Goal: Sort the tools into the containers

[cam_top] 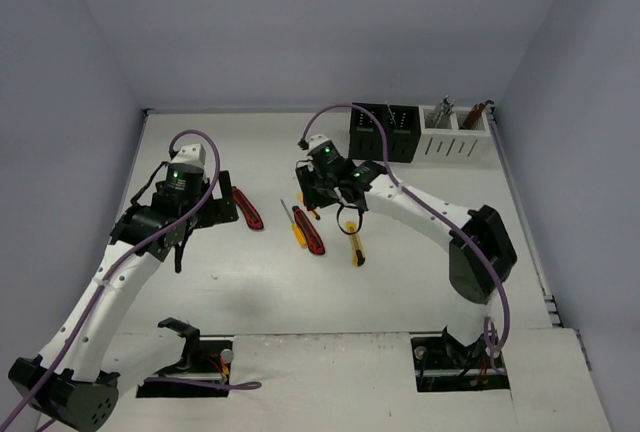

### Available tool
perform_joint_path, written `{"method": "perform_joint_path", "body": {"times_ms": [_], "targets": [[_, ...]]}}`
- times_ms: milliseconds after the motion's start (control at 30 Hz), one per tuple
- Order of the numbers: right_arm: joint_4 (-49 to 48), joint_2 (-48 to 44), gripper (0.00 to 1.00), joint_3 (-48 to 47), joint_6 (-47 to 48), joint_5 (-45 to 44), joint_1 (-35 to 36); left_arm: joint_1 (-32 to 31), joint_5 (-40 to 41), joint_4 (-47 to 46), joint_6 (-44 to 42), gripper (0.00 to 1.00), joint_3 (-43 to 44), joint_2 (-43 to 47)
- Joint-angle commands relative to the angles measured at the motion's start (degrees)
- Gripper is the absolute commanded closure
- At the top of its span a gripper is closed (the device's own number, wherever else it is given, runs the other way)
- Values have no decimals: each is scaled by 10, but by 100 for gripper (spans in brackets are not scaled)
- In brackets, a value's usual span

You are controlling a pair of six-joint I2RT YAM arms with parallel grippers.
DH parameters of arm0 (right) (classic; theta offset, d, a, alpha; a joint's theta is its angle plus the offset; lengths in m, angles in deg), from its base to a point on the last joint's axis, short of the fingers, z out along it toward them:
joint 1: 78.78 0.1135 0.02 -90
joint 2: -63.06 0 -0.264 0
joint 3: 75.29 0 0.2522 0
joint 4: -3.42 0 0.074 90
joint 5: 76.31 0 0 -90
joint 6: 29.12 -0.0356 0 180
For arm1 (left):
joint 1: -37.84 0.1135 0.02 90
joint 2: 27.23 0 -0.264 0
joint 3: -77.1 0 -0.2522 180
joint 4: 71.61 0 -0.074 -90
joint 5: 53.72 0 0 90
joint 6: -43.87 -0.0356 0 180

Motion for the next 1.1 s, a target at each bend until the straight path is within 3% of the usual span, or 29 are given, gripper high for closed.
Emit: {"method": "perform_joint_path", "body": {"times_ms": [0, 300, 467, 1067], "targets": [[-4, 31, 61, -9, -52, -9, 54, 3, 6, -10, 3, 6, 11, 11], [-2, 117, 64, -41, -76, -34, 89, 3, 9, -6, 2, 6, 3, 20], [1, 128, 64, -42, -77, -71, 88, 2, 17, -1, 0, 6, 0, 30], [12, 204, 66, -74, -67, -79, 85, 3, 19, -1, -2, 6, -6, 29]]}}
